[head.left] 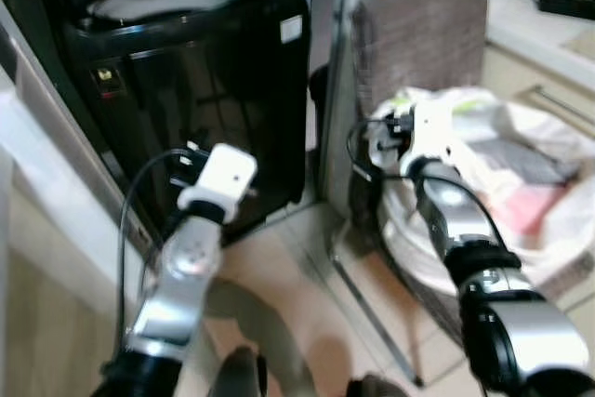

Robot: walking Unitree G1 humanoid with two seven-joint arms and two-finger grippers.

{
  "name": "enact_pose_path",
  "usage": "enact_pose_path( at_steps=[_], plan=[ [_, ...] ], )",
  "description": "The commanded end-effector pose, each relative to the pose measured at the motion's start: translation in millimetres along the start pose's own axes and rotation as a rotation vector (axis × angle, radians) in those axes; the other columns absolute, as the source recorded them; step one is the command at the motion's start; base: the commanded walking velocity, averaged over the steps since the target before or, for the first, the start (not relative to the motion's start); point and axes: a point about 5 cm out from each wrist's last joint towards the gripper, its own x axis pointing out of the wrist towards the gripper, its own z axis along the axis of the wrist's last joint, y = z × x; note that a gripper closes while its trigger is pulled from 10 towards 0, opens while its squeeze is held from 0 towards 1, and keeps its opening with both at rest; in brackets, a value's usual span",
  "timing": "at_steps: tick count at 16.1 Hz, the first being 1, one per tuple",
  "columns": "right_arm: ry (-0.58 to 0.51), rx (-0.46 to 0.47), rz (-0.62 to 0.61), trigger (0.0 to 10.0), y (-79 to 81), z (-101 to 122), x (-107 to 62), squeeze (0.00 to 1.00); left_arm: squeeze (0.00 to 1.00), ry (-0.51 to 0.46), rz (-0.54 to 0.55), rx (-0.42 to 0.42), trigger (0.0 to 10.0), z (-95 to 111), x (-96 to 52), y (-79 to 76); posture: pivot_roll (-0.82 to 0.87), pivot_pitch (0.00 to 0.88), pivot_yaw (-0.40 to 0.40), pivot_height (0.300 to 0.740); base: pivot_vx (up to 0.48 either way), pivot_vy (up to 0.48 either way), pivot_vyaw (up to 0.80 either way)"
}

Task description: Clothes washing

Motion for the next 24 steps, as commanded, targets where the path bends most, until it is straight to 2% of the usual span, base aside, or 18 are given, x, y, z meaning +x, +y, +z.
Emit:
enact_pose_path(
  at_steps=[1,2,3,6,8,9,10,11,12,14,16,17,18,21,23,24],
  plan=[
    [-0.087,-0.029,0.006,0.0,1.3,24,7.0,0.00,0.00,-0.010,0.050,0.006,10.0,3,2.5,8.6,0.04,0.019,0.011,0.740,0.469,0.000,0.44],
    [-0.174,-0.058,0.019,0.0,0.6,54,14.2,0.00,0.00,-0.026,0.051,0.004,10.0,4,2.4,9.9,0.04,0.017,0.011,0.740,0.000,0.000,0.43],
    [-0.278,-0.124,0.029,0.0,-1.3,89,19.7,0.00,0.00,-0.028,0.056,0.001,10.0,4,2.4,11.4,0.04,0.011,0.011,0.740,0.000,0.000,0.43],
    [-0.536,-0.263,0.063,0.0,3.4,182,24.7,0.00,0.00,-0.026,0.071,-0.019,10.0,4,5.4,13.5,0.04,0.002,0.009,0.740,0.000,0.000,0.43],
    [-0.597,-0.289,0.089,0.0,10.5,208,24.4,0.00,0.00,-0.030,0.074,-0.037,10.0,4,6.7,13.6,0.04,0.002,0.008,0.740,0.000,0.000,0.43],
    [-0.636,-0.315,0.114,0.0,19.3,226,24.0,0.00,0.00,-0.033,0.074,-0.036,10.0,5,7.2,12.5,0.05,0.000,0.001,0.740,0.000,0.000,0.45],
    [-0.647,-0.334,0.125,0.0,25.9,235,24.3,0.00,0.00,-0.032,0.074,-0.030,10.0,5,6.9,11.7,0.05,0.000,-0.002,0.740,0.000,0.000,0.47],
    [-0.640,-0.346,0.119,9.2,26.3,236,25.2,0.00,0.00,-0.031,0.077,-0.028,10.0,5,6.9,11.4,0.05,0.001,-0.008,0.740,0.000,0.000,0.00],
    [-0.608,-0.351,0.101,10.0,24.4,226,27.8,0.00,0.00,-0.029,0.085,-0.030,10.0,4,6.2,12.9,0.06,0.002,-0.014,0.740,0.000,0.000,0.00],
    [-0.450,-0.292,0.057,10.0,16.1,180,35.5,0.00,0.00,-0.007,0.130,-0.027,10.0,0,4.0,17.7,0.07,0.010,-0.025,0.740,0.000,0.000,0.00],
    [-0.272,-0.152,0.071,10.0,15.4,114,34.9,0.00,0.00,0.037,0.201,-0.057,10.0,-6,2.8,25.8,0.07,0.014,-0.030,0.740,0.000,0.000,0.00],
    [-0.233,-0.099,0.083,10.0,17.5,96,32.2,0.00,0.00,0.045,0.219,-0.055,10.0,-7,2.6,27.8,0.07,0.014,-0.030,0.740,0.000,0.000,0.00],
    [-0.133,-0.101,0.096,10.0,21.8,50,21.8,0.00,0.00,0.050,0.240,-0.028,10.0,-8,2.4,30.6,0.07,0.014,-0.030,0.740,0.000,0.000,0.60],
    [-0.009,-0.055,0.108,10.0,19.6,-9,-1.9,0.00,0.00,0.078,0.271,-0.015,10.0,-13,3.1,35.4,0.04,0.014,-0.024,0.740,0.000,0.000,0.58],
    [0.024,-0.032,0.128,10.0,15.4,-26,-13.1,0.00,0.00,0.102,0.303,0.011,10.0,-16,6.4,38.8,0.03,0.014,-0.022,0.740,0.000,0.000,0.53],
    [0.017,-0.039,0.151,10.0,14.2,-30,-17.6,0.00,0.00,0.110,0.292,-0.001,10.0,-17,7.2,36.0,0.02,0.014,-0.022,0.740,0.000,0.000,0.49]
  ],
)
